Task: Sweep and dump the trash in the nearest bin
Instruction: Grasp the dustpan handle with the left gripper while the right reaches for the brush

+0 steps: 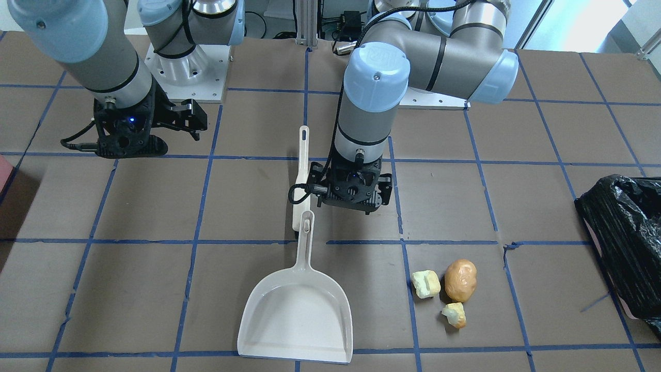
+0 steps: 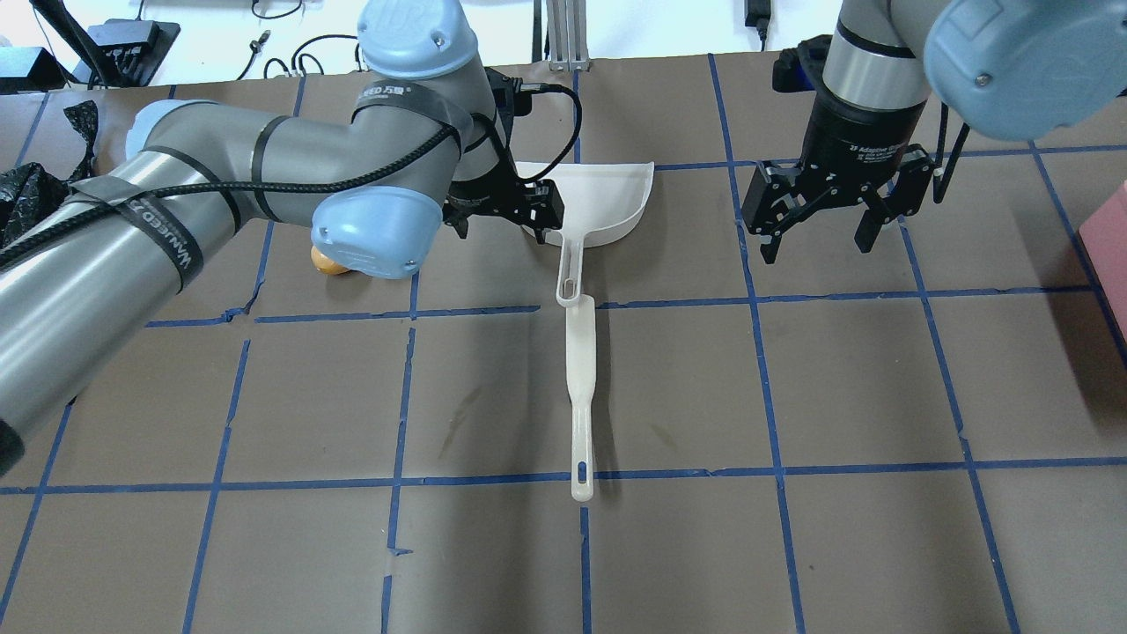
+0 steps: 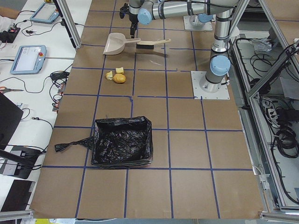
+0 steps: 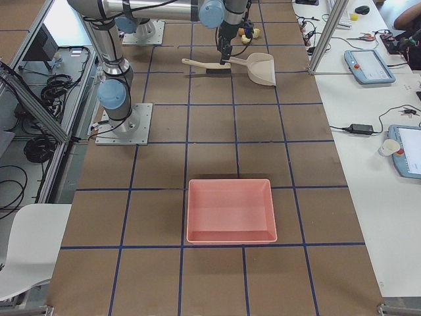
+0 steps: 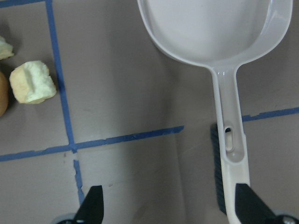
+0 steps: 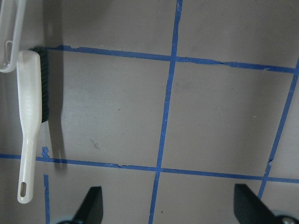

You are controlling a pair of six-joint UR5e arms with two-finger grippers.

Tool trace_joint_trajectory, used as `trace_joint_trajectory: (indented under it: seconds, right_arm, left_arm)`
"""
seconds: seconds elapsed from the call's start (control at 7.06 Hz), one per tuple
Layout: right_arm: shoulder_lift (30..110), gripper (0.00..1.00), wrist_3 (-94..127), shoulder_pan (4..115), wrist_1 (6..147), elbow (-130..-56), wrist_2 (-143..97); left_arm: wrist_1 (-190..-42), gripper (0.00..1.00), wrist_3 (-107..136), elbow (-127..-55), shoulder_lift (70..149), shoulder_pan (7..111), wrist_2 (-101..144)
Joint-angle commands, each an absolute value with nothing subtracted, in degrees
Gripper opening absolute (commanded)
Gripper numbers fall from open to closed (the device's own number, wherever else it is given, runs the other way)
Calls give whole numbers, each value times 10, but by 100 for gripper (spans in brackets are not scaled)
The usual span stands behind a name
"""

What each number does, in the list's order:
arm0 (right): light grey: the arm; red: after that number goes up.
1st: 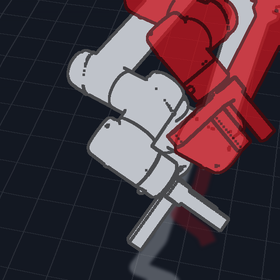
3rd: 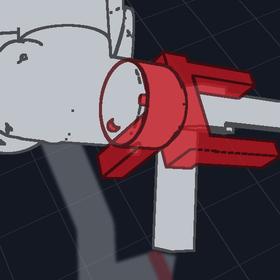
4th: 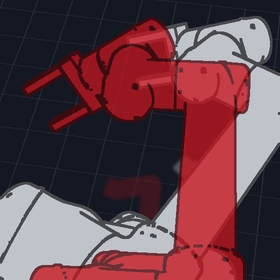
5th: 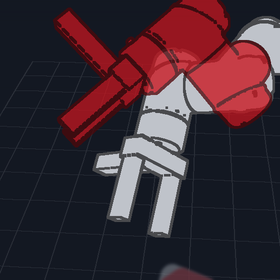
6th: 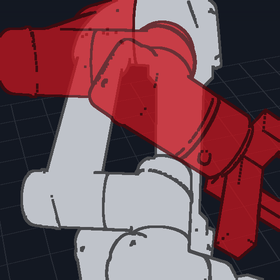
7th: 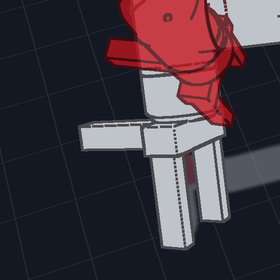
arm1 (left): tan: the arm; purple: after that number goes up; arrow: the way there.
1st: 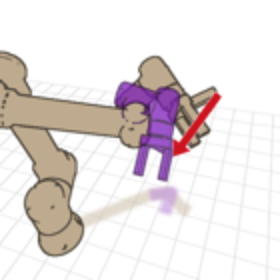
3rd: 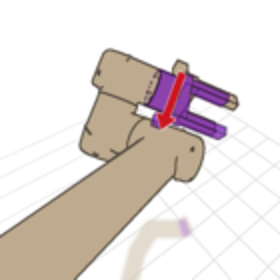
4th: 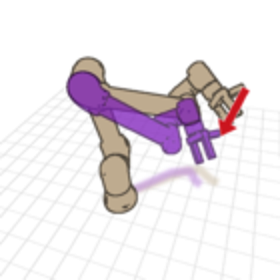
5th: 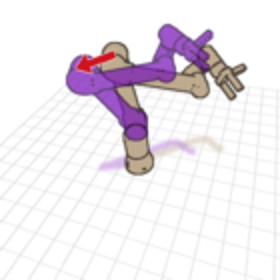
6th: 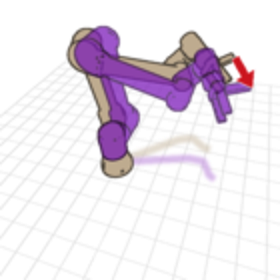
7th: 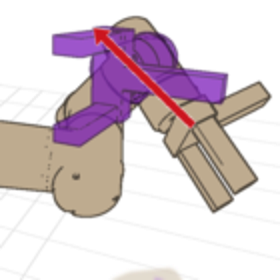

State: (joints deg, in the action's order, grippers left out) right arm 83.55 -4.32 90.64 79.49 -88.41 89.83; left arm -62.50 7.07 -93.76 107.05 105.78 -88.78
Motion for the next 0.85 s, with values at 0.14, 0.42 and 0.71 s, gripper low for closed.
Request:
trace_joint_trajectory:
  seconds: [0.14, 0.42, 0.71]
  right_arm:
    - [836, 100, -36, 894, 761, -928, 883]
    - [887, 97, 1, 898, 797, -995, 805]
    - [925, 94, 43, 946, 848, -1061, 811]
  left_arm:
    - [-555, 100, 72, -941, 1120, 1077, -866]
    - [-517, 100, 73, -947, 1151, 1091, -864]
    - [-476, 100, 73, -972, 1161, 1099, -864]
